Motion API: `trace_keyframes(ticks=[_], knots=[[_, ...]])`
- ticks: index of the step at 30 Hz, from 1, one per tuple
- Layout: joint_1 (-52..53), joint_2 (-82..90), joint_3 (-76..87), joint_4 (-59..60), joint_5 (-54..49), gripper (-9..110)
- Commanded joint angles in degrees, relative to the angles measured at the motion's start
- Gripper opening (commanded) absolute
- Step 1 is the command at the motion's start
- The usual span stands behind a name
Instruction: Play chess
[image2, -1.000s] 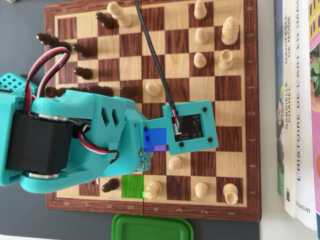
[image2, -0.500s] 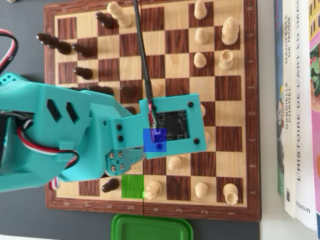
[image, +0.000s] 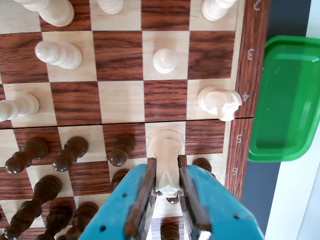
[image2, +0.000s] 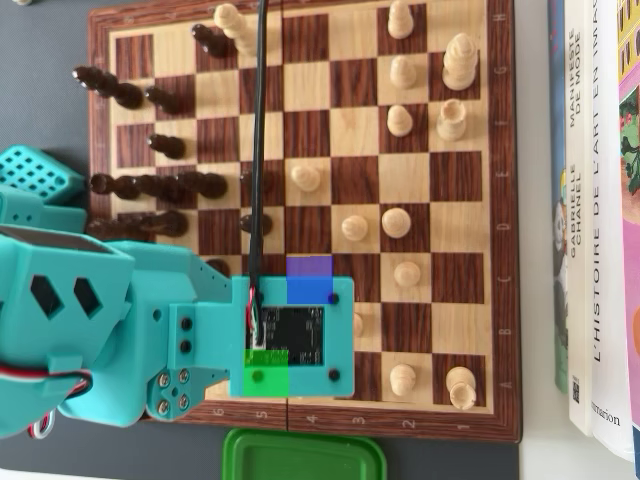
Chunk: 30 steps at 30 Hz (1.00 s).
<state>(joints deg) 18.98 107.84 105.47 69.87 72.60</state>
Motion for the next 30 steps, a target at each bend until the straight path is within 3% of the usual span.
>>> trace_keyframes(ticks=[1,17,30], knots=[[2.46,2.2,-0.44,0.09,-0.35,5],[8.61,-5.1,-0.88,-0.35,-9.14,5],[9.23,-10.46,-1.14,-2.11,-9.58,4]])
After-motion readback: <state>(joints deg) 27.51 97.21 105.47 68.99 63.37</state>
